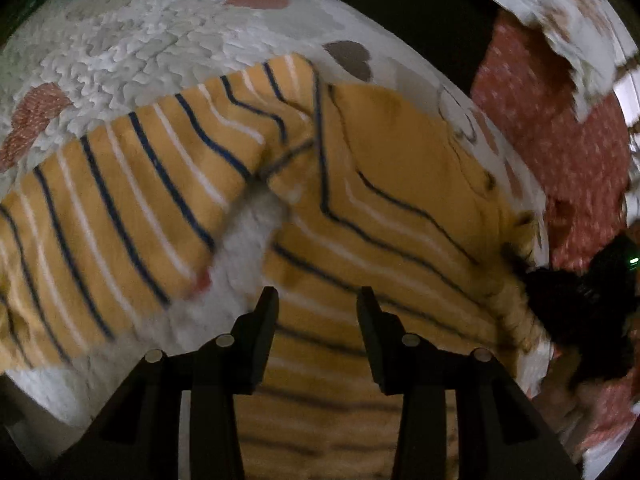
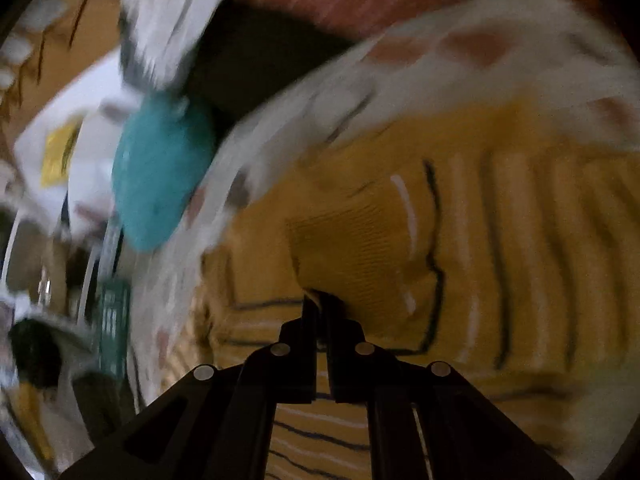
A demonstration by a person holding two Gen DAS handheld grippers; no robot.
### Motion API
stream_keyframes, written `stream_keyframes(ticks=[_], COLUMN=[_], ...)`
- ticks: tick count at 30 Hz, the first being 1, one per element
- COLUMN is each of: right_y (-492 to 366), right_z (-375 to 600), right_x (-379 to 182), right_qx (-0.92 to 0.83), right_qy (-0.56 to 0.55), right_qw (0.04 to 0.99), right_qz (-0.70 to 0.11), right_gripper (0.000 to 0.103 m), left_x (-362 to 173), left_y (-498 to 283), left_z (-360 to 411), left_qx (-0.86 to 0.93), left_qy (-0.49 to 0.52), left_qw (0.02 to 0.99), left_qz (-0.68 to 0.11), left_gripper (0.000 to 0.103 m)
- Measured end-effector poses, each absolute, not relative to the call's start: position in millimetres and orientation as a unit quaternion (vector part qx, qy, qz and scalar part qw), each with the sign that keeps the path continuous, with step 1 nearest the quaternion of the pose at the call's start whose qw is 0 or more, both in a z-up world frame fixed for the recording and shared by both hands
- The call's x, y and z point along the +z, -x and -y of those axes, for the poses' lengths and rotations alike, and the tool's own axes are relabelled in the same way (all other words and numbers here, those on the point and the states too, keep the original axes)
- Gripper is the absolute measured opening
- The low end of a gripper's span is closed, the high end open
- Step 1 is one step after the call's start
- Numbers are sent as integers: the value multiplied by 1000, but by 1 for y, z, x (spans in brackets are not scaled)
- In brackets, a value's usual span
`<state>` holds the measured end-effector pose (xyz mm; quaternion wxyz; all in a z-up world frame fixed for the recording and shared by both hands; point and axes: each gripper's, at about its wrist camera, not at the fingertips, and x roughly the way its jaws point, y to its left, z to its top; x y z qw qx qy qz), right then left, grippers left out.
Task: Fold small clothes
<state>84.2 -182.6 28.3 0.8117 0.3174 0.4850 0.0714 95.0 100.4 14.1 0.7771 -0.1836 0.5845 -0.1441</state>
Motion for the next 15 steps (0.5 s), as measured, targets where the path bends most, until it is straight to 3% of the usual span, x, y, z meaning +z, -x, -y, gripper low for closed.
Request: stream_keyframes(ticks=[4, 6, 8, 15], right_y=[-98, -89, -74, -21], right_z=[156, 159, 170, 249], right_x=[4, 13, 31, 64], right_qx=[77, 104, 99, 13], right_qy=[-282, -298, -295, -326], right_qw=[814, 814, 828, 849], right_qz=[-502, -488, -467, -415], right_gripper=[12, 44, 53, 54], left_x=[3, 2, 2, 8], left_y=[-116, -123, -128, -144], left_z=[-96, -85, -71, -1], left_qx=[-156, -172, -186, -247], left_qy=[196, 192, 186, 147], left_qw=[763, 761, 758, 759], left_qz=[-595, -595, -596, -585], left_gripper=[40, 41, 42, 43])
